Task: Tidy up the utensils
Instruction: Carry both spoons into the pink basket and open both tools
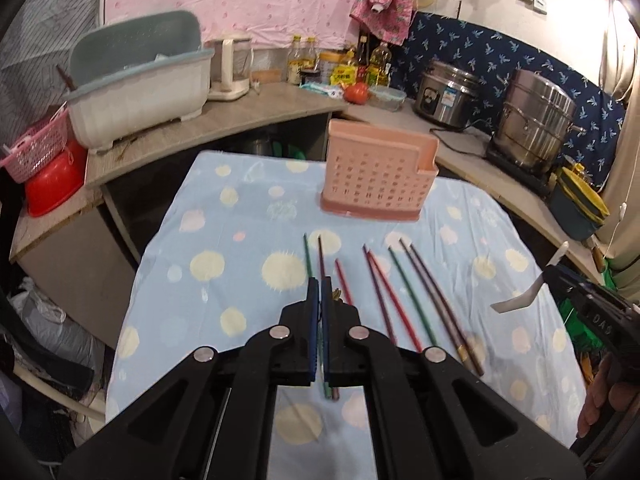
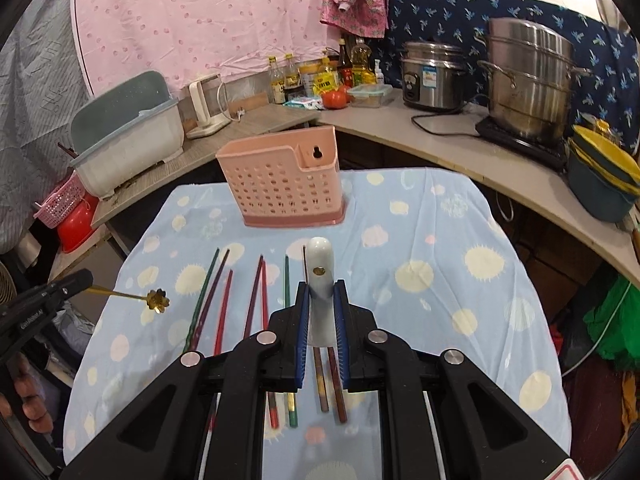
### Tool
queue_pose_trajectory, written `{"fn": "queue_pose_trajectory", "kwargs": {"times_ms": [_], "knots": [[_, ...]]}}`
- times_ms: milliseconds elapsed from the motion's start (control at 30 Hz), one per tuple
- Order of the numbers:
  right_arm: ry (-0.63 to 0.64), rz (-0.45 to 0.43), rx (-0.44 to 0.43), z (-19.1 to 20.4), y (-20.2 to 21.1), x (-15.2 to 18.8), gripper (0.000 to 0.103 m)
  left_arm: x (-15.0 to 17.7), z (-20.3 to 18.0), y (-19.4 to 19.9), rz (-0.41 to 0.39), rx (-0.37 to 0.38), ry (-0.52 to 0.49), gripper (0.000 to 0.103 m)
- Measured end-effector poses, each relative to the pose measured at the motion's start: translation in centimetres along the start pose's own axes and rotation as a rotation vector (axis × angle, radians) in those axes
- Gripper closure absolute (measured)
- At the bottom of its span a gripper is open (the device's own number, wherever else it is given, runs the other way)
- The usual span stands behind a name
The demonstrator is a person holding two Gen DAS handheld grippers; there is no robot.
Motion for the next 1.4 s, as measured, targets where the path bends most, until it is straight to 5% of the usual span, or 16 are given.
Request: {"fn": "queue_pose_trajectory", "kwargs": {"times_ms": [233,667,1033,1400], "knots": [[0.031,-0.042,-0.009,0.8,-3.4,-6.6,0.091,-7.7,-2.0,-1.1,-0.072,0.030,-0.023,0.102],[0.005,-0.067,-0.063,1.6,-13.1,-17.0,0.091,-20.0,-4.6,-9.5,-0.117,0.066,-0.038,0.102],[0.020,0.002,-0.060,2.1,-19.8,-16.8,0.091,-19.5,-4.6,-16.9,-0.041,0.047,-0.035,0.102],[0.023,0.006,-0.054,2.3,-20.5,-15.6,0.083,-19.1,-3.0,-17.1,-0.034,0.029,0.004,0.102]]}}
Point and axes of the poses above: each gripper's, at about its wrist camera, not at the fingertips, and y roughly against the way its jaws point, z to its left, x to its underside, the point moved 4 cm from there along -y, roughly the way its jaws point
